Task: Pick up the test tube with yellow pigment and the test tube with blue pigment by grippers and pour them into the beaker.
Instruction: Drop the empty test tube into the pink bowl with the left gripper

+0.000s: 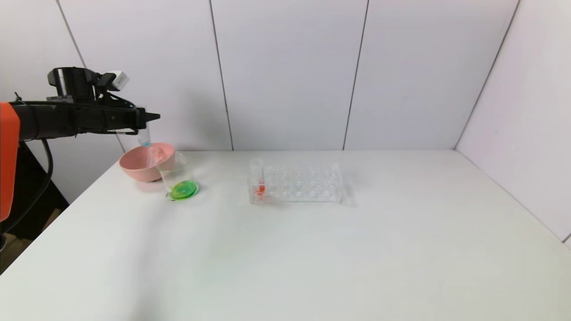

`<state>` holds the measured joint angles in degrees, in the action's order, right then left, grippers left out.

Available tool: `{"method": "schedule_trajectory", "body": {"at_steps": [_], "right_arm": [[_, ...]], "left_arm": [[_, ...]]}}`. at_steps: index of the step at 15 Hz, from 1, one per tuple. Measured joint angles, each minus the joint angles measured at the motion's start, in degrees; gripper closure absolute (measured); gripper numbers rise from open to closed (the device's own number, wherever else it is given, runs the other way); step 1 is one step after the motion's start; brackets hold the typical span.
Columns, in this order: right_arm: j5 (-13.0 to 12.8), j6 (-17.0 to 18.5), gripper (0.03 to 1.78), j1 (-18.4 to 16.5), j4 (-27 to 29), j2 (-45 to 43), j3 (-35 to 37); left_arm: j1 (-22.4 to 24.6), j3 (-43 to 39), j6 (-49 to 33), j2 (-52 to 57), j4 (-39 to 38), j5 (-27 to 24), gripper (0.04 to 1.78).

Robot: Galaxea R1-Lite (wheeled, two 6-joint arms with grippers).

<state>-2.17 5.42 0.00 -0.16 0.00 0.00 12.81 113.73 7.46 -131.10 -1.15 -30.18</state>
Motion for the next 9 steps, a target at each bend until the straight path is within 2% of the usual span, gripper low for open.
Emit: {"method": "schedule_trajectory", "body": {"at_steps": [9], "right_arm": [[-0.02,0.0,0.04,0.0,0.0,0.0,0.0]], "left_arm": [[0.11,0.09,-0.05,-6.58,-3.21,-0.32,1.29]]}}
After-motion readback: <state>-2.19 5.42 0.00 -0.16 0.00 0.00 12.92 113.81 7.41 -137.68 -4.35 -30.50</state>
